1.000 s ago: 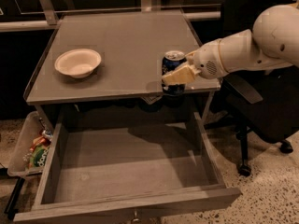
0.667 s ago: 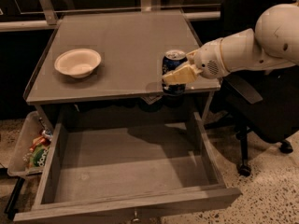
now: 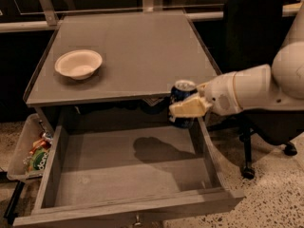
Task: Place pepsi can into top drawer
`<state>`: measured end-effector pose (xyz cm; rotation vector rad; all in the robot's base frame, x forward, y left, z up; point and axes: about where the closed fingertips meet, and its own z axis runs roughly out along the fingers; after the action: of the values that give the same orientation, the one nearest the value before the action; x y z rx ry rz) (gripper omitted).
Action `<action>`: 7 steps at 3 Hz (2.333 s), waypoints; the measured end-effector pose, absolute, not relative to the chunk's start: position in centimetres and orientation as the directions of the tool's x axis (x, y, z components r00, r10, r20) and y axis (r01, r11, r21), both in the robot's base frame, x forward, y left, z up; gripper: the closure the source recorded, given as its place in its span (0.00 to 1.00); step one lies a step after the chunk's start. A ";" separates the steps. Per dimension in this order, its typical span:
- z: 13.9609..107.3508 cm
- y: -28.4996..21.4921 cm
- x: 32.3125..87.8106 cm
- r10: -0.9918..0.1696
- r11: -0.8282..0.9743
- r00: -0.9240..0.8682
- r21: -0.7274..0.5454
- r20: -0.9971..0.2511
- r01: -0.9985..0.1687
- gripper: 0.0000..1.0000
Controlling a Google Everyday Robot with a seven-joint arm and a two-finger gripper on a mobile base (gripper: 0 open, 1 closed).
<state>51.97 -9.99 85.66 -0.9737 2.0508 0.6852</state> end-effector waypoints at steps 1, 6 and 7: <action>80.5 -10.1 47.7 -0.383 0.574 -0.537 0.262 -0.751 -0.776 1.00; 71.0 -5.8 47.6 -0.191 0.622 -0.574 0.354 -0.796 -0.698 1.00; 70.3 -5.2 47.8 -0.202 0.636 -0.567 0.333 -0.798 -0.696 1.00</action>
Offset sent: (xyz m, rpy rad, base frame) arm -0.0339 -0.0016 -0.0401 0.0244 0.1055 -0.0159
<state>47.83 -5.20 70.26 -0.6981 2.1032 0.8382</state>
